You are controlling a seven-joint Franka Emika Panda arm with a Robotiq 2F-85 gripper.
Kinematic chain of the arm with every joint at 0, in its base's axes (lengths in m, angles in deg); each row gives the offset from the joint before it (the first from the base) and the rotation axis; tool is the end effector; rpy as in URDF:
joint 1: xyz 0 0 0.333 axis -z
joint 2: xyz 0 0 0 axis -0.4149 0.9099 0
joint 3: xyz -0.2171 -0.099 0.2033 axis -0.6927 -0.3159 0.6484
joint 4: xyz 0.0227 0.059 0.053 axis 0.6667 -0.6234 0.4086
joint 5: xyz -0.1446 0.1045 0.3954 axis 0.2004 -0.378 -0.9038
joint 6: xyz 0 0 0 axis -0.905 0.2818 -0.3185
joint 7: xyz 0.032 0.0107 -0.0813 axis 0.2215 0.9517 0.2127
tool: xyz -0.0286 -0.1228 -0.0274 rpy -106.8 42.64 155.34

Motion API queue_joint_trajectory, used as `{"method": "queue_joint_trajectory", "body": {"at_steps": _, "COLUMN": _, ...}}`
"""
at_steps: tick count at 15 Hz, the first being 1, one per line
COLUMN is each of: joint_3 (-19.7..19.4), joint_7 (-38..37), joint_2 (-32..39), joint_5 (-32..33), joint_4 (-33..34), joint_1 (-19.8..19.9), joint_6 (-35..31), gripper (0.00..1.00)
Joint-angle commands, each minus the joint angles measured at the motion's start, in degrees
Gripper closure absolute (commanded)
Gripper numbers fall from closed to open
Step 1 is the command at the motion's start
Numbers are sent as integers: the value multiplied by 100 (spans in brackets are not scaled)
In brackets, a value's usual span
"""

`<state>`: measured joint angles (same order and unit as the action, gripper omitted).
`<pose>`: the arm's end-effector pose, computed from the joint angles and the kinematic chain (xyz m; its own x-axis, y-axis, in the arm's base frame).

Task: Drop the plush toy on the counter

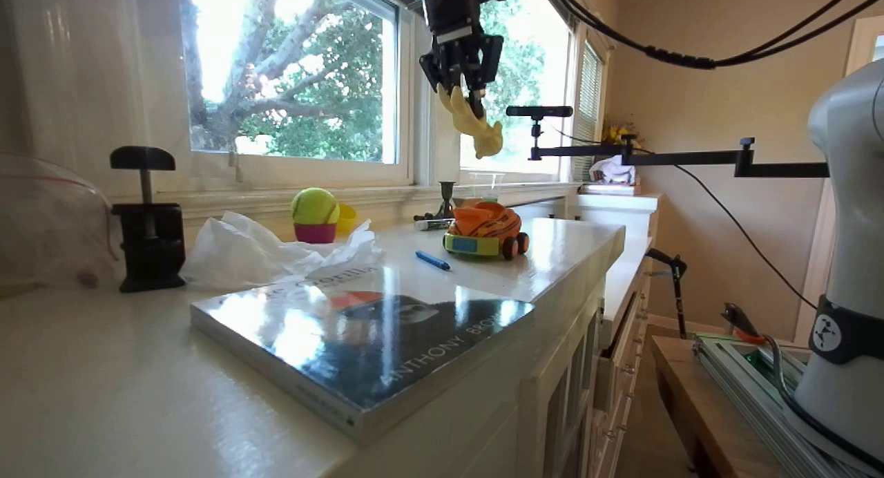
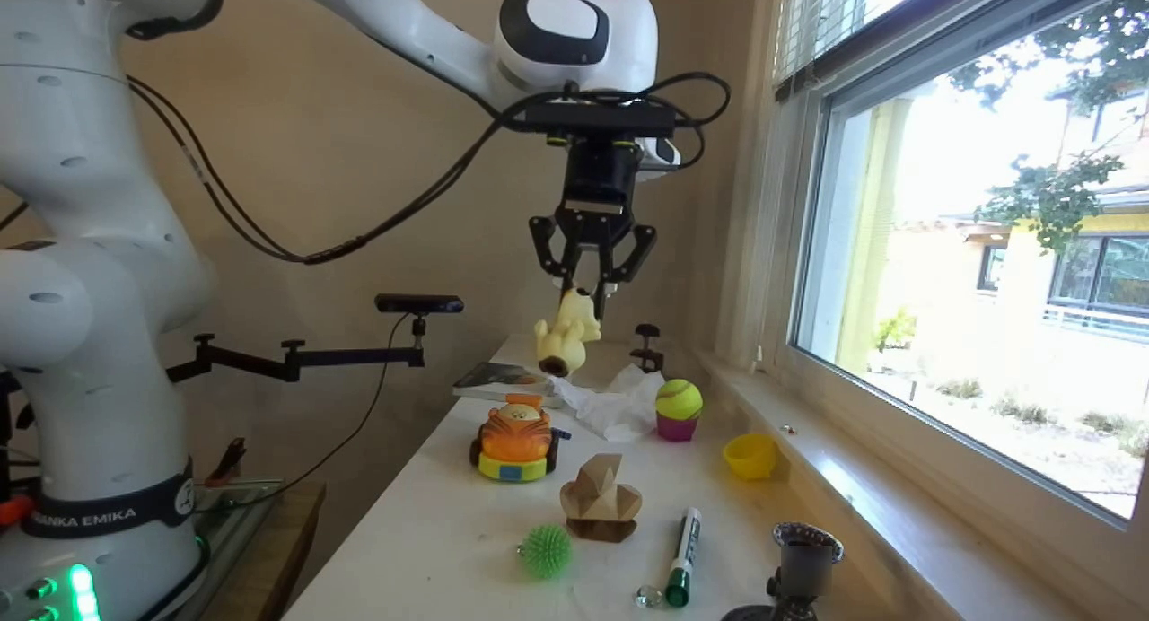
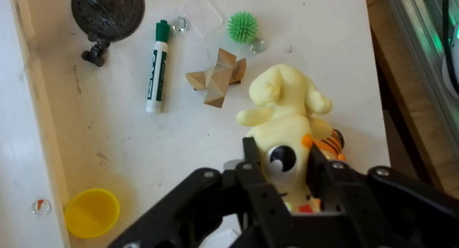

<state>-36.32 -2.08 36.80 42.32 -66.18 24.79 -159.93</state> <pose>0.5156 -0.0727 0.4850 0.4353 0.8500 -0.2965 0.8939 -0.4472 0.0303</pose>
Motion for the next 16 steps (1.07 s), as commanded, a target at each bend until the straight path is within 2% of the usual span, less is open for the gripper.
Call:
{"method": "queue_joint_trajectory", "body": {"at_steps": 1, "joint_3": -9, "joint_7": 9, "joint_2": 172, "joint_5": 599, "joint_4": -89, "joint_1": 67, "joint_6": -402, "gripper": 91}}
{"method": "queue_joint_trajectory", "body": {"at_steps": 9, "joint_3": -50, "joint_7": -432, "joint_2": 677, "joint_5": 752, "joint_4": -232, "joint_1": 196, "joint_6": -2092, "gripper": 91}}
{"method": "queue_joint_trajectory", "body": {"at_steps": 16, "joint_3": 22, "joint_7": -425, "joint_2": 1045, "joint_5": 675, "joint_4": -233, "joint_1": 171, "joint_6": -2748, "gripper": 91}}
